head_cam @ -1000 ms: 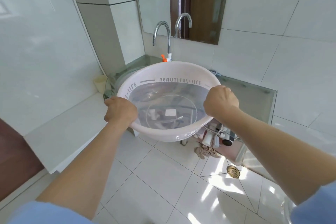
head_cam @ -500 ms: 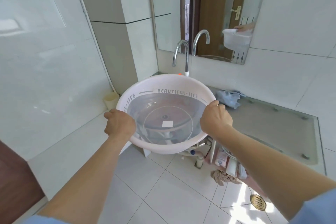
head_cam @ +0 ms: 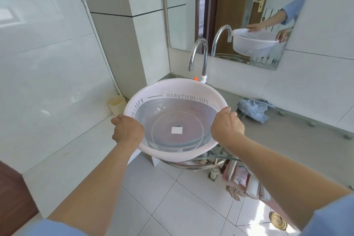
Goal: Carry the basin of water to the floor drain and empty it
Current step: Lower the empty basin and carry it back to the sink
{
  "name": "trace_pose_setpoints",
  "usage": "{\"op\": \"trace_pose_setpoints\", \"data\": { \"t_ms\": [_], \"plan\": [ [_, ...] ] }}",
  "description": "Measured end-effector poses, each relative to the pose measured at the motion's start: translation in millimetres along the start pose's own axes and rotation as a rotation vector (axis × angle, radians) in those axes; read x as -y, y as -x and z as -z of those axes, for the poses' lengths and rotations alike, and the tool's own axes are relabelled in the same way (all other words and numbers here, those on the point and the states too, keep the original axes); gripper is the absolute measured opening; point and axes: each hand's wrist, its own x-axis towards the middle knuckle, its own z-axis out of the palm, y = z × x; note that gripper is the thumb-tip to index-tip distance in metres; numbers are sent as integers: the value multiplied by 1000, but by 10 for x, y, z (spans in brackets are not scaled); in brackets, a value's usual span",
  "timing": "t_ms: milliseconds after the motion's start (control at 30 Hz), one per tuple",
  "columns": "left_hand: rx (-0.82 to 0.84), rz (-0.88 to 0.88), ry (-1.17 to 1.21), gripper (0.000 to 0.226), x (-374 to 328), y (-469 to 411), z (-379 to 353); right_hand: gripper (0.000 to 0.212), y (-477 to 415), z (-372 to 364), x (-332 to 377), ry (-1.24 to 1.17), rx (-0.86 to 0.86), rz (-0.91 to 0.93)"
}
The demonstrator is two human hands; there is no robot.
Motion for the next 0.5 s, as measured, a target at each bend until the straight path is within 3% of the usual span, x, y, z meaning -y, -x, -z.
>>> {"op": "trace_pose_setpoints", "data": {
  "t_ms": [133, 300, 500],
  "plan": [
    [-13, 20, 14, 51, -132, -128, -151, 66, -302, -47, 3, 6, 9, 22],
    [-39, 8, 42, 44, -257, -349, -380, 78, -630, -188, 15, 46, 22, 50],
    [-57, -21, 96, 43, -296, -687, -631, 74, -930, -423, 77, 32, -3, 55]
  ]
}}
